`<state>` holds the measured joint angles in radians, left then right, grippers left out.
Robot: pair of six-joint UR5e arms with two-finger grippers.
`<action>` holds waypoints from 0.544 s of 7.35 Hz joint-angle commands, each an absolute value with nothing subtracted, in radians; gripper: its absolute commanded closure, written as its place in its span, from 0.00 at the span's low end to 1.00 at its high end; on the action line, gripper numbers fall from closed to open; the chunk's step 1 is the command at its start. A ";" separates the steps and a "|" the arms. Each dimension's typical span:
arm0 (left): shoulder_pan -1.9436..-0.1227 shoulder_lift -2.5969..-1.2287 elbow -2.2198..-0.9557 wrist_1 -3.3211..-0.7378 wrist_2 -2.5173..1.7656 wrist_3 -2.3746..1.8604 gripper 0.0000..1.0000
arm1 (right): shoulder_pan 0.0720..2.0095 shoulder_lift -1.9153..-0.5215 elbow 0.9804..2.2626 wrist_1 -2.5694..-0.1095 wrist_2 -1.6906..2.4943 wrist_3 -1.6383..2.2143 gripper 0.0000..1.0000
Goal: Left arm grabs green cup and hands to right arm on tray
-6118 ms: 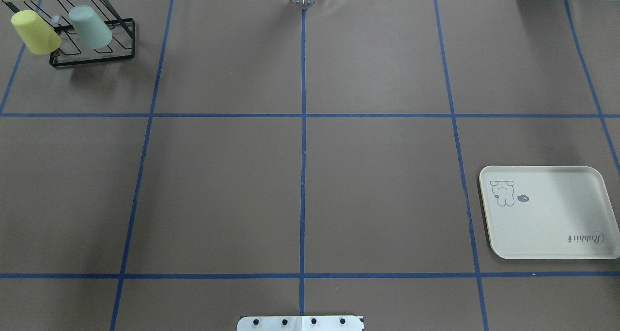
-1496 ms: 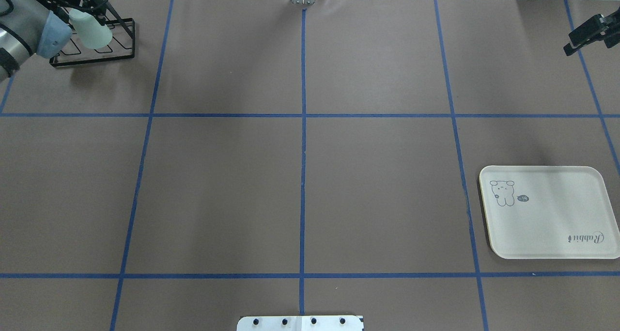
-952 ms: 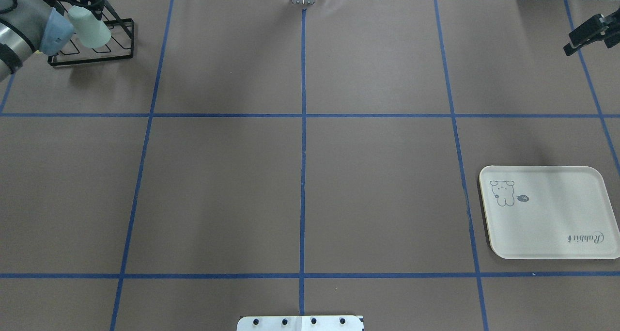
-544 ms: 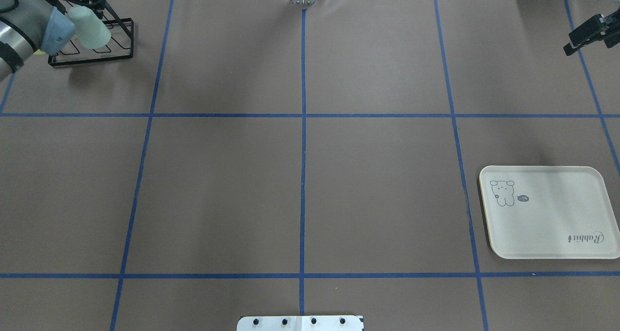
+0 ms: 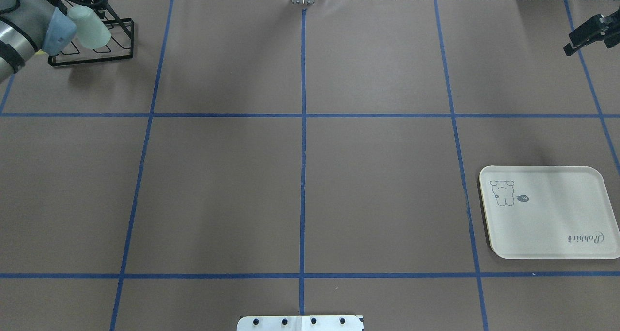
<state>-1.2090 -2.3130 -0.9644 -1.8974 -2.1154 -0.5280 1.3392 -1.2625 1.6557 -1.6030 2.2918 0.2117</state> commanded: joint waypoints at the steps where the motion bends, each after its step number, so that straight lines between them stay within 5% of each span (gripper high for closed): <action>1: -1.209 -2.310 -0.962 -1.898 -2.115 -0.525 0.09 | 1.339 -1.262 1.655 -1.603 2.292 0.212 0.00; 4: -1.207 -2.312 -0.954 -1.901 -2.115 -0.525 0.09 | 1.339 -1.262 1.655 -1.603 2.290 0.212 0.00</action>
